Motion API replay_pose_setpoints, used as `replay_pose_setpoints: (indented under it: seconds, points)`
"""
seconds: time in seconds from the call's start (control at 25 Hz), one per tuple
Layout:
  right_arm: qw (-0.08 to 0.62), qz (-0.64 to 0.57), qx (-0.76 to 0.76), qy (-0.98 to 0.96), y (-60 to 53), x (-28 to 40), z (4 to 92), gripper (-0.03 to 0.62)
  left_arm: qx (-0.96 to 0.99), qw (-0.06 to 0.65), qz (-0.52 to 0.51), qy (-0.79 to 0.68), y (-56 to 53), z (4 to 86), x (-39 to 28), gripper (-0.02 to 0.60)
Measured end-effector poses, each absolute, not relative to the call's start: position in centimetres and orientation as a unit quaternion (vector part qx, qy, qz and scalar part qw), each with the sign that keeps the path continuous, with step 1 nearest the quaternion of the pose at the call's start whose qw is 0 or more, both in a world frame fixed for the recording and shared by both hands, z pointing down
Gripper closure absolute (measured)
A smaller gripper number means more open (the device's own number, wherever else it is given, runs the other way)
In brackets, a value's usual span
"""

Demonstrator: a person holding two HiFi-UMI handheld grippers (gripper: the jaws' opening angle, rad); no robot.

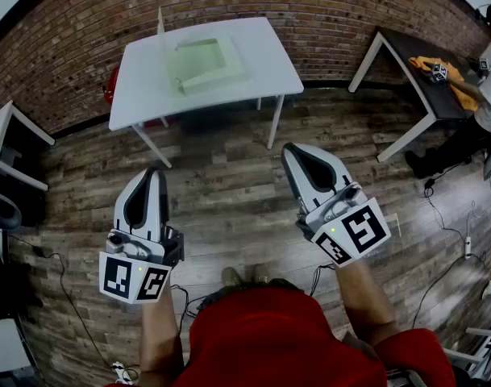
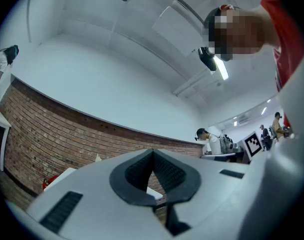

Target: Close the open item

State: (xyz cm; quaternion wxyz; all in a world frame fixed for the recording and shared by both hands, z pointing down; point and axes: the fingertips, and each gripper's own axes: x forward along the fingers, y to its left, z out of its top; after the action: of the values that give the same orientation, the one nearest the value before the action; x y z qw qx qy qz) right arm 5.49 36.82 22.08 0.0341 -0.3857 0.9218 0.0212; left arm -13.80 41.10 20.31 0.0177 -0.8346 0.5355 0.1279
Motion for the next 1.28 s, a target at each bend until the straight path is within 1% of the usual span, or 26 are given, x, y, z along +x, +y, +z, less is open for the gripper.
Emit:
replay_pose_setpoints:
  seconds: [0.28, 0.48, 0.64, 0.96, 1.28]
  points:
    - [0.036, 0.027, -0.382, 0.923, 36.5, 5.9, 22.1, 0.563, -0.834, 0.016, 0.127, 0.536, 40.7, 20.6, -13.0, 0.571]
    - [0.076, 0.011, -0.370, 0.926, 36.6, 7.4, 21.4, 0.562, -0.833, 0.010, 0.128, 0.538, 40.3, 20.8, -12.0, 0.571]
    - [0.084, 0.009, -0.366, 0.927, 35.9, 9.2, 21.1, 0.562, -0.828, 0.010, 0.129, 0.545, 40.1, 20.6, -11.0, 0.571]
    - [0.070, 0.012, -0.353, 0.933, 34.2, 12.1, 22.3, 0.562, -0.815, 0.023, 0.119, 0.567, 39.4, 20.4, -9.4, 0.571]
    - [0.051, 0.012, -0.343, 0.938, 32.0, 11.3, 23.0, 0.563, -0.799, 0.021, 0.107, 0.592, 36.9, 21.4, -10.4, 0.571]
